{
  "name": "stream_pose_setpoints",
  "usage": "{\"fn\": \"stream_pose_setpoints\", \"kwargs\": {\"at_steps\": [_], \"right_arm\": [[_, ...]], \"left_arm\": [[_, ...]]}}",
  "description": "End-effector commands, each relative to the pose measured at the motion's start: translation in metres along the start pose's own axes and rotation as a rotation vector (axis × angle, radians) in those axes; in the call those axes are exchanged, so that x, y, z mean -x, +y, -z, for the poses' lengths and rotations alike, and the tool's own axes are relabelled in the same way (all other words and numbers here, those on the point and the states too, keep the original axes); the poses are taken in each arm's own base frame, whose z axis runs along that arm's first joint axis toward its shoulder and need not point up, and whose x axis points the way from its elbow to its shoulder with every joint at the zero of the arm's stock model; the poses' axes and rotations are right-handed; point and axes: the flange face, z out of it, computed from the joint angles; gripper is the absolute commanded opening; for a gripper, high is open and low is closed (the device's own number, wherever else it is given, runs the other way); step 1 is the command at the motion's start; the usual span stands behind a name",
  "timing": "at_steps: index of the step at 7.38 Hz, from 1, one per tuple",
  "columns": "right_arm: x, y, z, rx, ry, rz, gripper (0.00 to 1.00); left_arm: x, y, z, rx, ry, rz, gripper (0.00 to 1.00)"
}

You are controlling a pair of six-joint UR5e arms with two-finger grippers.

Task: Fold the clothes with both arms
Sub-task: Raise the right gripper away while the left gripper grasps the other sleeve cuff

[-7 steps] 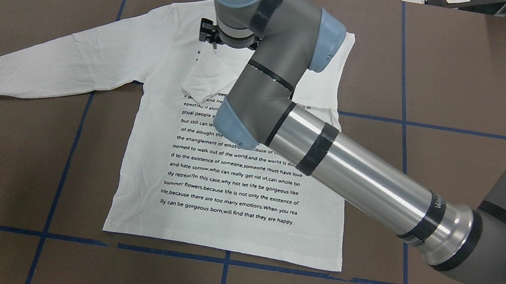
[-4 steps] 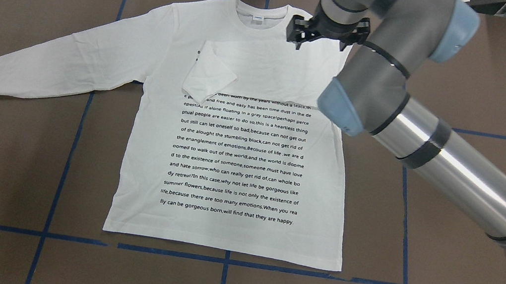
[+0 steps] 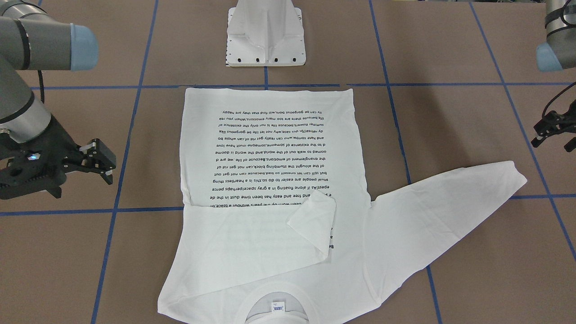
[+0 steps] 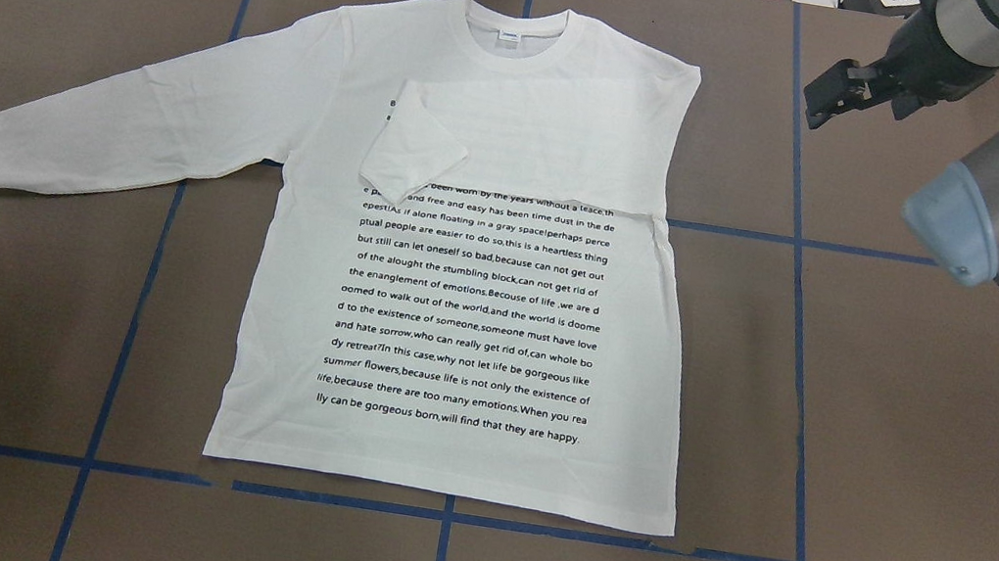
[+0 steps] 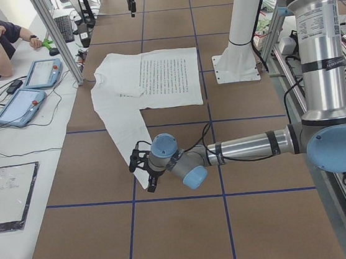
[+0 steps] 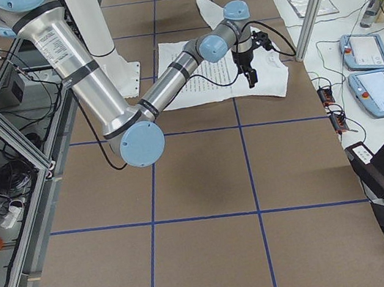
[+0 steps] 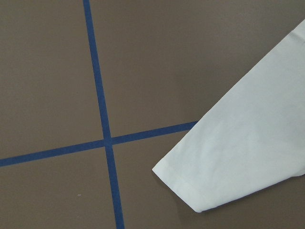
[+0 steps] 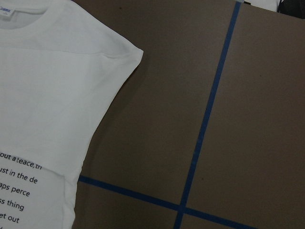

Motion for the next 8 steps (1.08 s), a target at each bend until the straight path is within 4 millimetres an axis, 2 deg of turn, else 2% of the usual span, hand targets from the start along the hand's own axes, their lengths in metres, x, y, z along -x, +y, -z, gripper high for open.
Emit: {"fn": "stream_pose_setpoints", "kwargs": {"at_steps": [1, 2, 4, 6, 8], "right_arm": [[-0.016, 0.008, 0.003, 0.003, 0.001, 0.007, 1.0], [-0.016, 0.009, 0.003, 0.004, 0.001, 0.006, 1.0], [-0.017, 0.01, 0.002, 0.005, 0.002, 0.006, 1.0], [-0.017, 0.01, 0.002, 0.004, 0.001, 0.007, 1.0], [-0.018, 0.01, 0.001, 0.006, 0.003, 0.006, 1.0]], "left_arm": [[-0.02, 0.015, -0.033, -0.016, -0.032, 0.027, 1.0], [-0.026, 0.015, -0.04, -0.019, -0.044, 0.028, 1.0], [-0.024, 0.013, -0.051, -0.022, -0.039, 0.024, 0.98], [-0.03, 0.003, -0.06, -0.026, -0.03, 0.028, 0.94], [-0.045, 0.01, -0.071, -0.009, -0.005, 0.039, 0.94]]}}
